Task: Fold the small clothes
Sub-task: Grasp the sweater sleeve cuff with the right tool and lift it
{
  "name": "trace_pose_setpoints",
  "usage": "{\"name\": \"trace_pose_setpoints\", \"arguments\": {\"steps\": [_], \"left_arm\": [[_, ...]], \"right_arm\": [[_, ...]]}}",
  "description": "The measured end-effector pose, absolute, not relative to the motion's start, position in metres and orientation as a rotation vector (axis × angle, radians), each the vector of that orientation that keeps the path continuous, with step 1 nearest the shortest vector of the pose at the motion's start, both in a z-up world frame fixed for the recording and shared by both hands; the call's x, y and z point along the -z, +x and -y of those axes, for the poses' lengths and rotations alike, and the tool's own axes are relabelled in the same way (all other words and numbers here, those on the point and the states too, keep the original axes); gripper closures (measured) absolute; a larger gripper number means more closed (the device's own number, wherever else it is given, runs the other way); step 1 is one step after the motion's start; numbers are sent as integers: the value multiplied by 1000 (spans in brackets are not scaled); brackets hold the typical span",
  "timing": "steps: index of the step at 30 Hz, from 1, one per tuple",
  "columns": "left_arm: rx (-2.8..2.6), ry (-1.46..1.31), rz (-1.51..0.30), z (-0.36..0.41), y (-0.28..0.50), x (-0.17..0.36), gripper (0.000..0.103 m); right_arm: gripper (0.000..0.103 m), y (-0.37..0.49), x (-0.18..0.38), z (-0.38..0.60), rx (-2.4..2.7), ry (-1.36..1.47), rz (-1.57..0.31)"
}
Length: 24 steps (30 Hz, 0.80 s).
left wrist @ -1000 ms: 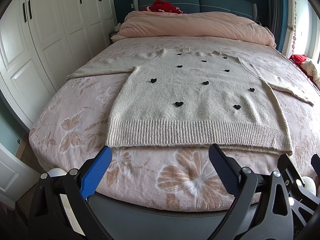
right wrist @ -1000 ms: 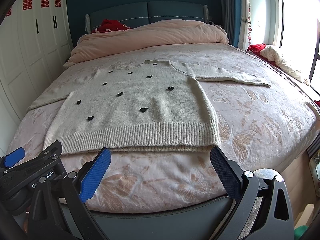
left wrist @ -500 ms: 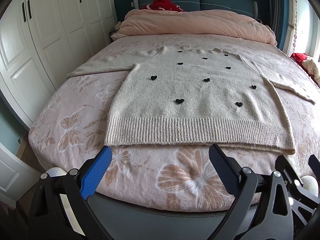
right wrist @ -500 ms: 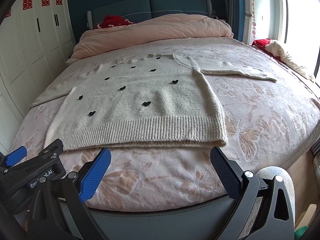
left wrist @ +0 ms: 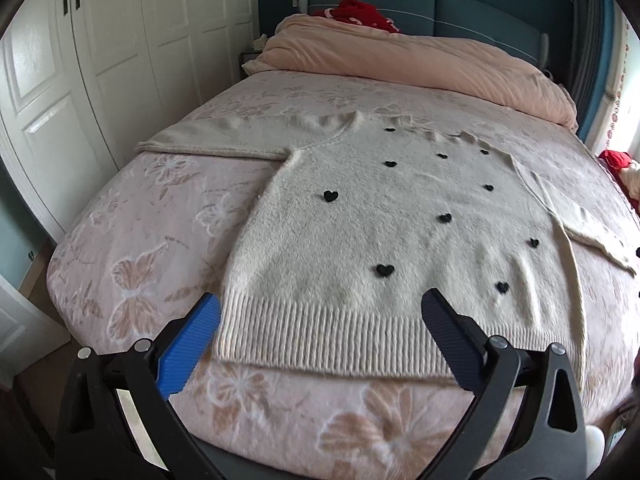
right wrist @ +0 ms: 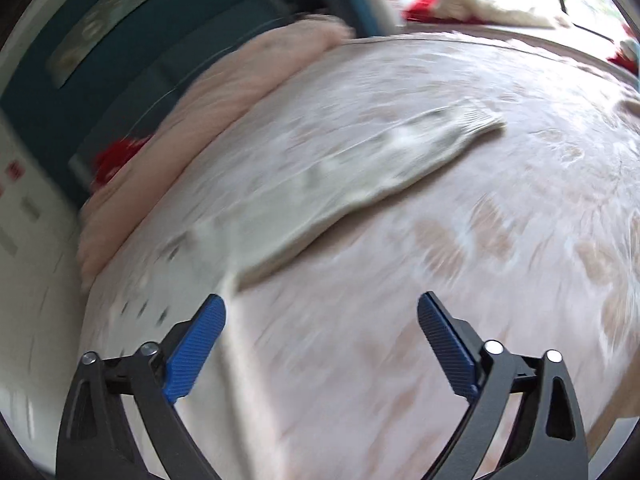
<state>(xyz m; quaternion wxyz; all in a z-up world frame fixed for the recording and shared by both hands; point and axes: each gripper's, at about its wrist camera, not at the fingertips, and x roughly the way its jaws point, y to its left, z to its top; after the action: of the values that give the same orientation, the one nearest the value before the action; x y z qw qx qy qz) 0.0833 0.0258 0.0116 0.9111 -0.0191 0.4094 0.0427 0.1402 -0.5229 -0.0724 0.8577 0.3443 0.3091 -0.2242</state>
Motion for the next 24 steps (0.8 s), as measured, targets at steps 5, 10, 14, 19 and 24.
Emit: {"name": "trace_pose_setpoints", "arguments": {"steps": [5,10,14,19,24], "left_arm": [[-107,-28,-857,-17,109,-3,5],[-82,-8,-889,-2,129,13,5],[-62,1,-910,6,141,24,5],[-39,-27,-926,7,155,31,5],[6,-81,-913,2,163,32,5]], "right_arm": [[14,170,99,626,591,876,-607],[21,197,130,680,643,990,-602],[45,209,141,704,653,1013,-580],[90,233,125,704,592,977,-555],[90,286,23,614,286,716,-412]]}}
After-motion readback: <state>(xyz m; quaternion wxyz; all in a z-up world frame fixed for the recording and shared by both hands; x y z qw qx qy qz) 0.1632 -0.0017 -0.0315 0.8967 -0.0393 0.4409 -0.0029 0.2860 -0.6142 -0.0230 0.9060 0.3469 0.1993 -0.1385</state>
